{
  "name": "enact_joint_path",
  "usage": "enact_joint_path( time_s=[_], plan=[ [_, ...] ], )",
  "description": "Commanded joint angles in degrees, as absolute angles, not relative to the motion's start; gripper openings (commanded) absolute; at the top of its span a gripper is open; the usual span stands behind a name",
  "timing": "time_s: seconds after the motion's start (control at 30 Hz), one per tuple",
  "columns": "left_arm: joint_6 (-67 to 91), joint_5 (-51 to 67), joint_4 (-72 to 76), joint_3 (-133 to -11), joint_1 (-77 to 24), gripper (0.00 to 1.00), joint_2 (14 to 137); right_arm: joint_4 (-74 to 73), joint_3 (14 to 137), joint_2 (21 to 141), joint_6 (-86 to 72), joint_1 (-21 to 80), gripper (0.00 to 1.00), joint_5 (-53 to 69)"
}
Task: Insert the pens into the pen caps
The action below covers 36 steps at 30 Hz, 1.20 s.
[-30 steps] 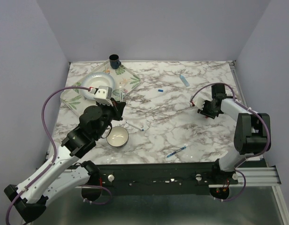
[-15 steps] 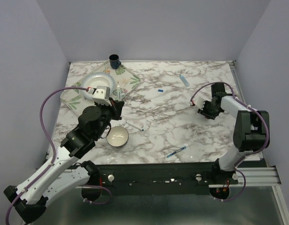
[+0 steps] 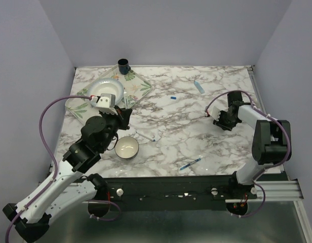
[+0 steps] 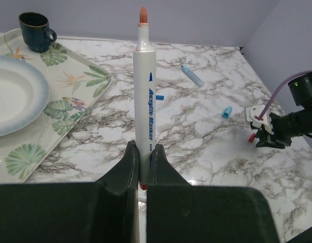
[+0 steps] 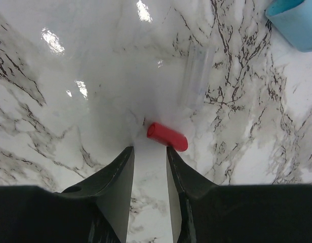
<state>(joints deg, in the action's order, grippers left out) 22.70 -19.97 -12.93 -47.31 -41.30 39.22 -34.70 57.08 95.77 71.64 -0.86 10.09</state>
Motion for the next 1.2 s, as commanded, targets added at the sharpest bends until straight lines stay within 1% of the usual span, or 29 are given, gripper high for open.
enact_joint_path(
  time_s=[0.0, 0.27, 0.5, 0.63, 0.7, 0.83, 0.93, 1.0, 1.03, 1.07, 1.13, 1.17],
  plan=[
    [22.59, -22.41, -12.39, -46.76, -41.04, 0.00, 38.23, -34.37, 57.22, 97.99, 75.59, -1.05, 0.39, 9.14],
    [22.41, -23.47, -12.48, -46.85, -41.04, 0.00, 37.97, -36.03, 60.20, 100.28, 75.23, -0.97, 0.36, 9.49],
    [22.50, -23.55, -12.39, -46.85, -41.04, 0.00, 37.88, -37.62, 60.12, 100.64, 75.15, -0.79, 0.25, 9.14],
    [22.59, -23.64, -12.39, -46.85, -41.04, 0.00, 37.27, -38.32, 59.77, 99.15, 73.22, -0.09, 0.24, 9.49],
    [22.59, -23.64, -12.39, -46.85, -41.04, 0.00, 37.09, -38.76, 59.68, 97.83, 71.99, 1.04, 0.27, 10.89],
    [22.76, -23.64, -12.48, -46.76, -41.04, 0.00, 36.65, -37.35, 61.16, 96.68, 64.88, 1.23, 0.31, 10.02],
    [23.11, -23.20, -12.22, -46.67, -41.04, 0.00, 36.56, -39.82, 64.42, 95.11, 55.40, 1.23, 0.35, 10.55],
    [23.12, -23.20, -12.22, -46.67, -41.04, 0.00, 36.48, -38.94, 66.44, 94.66, 45.21, 1.23, 0.38, 9.59],
    [23.12, -23.38, -12.30, -46.67, -40.96, 0.00, 36.30, -39.11, 67.84, 95.70, 41.09, 1.23, 0.38, 8.54],
    [23.20, -23.64, -12.30, -46.67, -41.04, 0.00, 36.21, -39.98, 68.90, 96.32, 34.00, 1.23, 0.38, 4.61],
    [23.38, -23.82, -12.30, -46.67, -41.04, 0.00, 36.30, -41.74, 72.15, 98.43, 27.46, 1.23, 0.39, 0.72],
    [23.47, -23.99, -12.30, -46.58, -41.04, 0.00, 36.30, -44.01, 73.20, 100.79, 20.98, 1.23, 0.39, -2.60]
  ],
)
